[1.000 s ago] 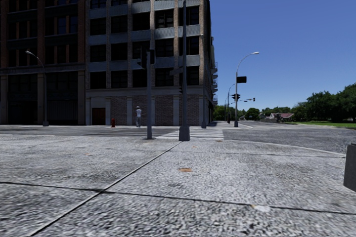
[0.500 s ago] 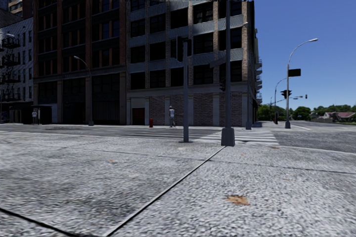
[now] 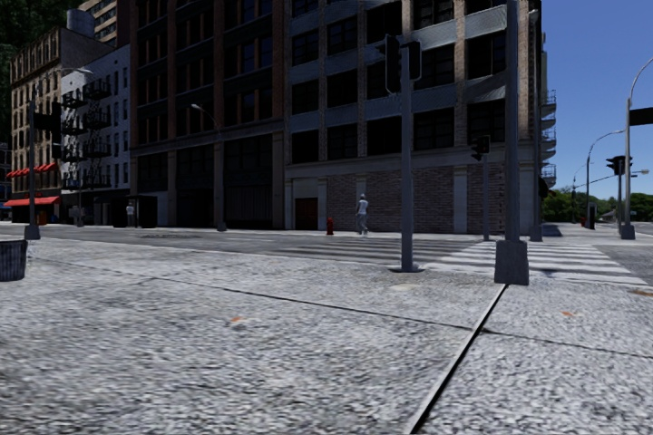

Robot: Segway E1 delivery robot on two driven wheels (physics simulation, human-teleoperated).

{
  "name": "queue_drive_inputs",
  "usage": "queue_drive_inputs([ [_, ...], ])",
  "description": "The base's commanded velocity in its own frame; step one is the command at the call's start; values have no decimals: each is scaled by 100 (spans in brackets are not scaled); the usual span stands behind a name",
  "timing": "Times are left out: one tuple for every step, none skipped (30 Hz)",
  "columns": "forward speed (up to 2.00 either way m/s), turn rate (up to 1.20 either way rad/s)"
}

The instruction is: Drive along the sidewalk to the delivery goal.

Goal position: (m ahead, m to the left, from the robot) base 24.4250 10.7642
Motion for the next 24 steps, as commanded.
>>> queue_drive_inputs([
  [200, 0],
  [200, 0],
  [200, 0],
  [200, 0],
  [200, 0],
  [200, 0],
  [200, 0],
  [200, 0],
  [200, 0],
  [200, 0],
  [200, 0],
  [200, 0],
  [200, 7],
  [200, 54],
  [200, 104],
  [200, 120],
  [200, 120],
  [200, 120],
  [200, 118],
  [200, 70],
  [200, 43],
  [200, 24],
  [200, 9],
  [200, 9],
])
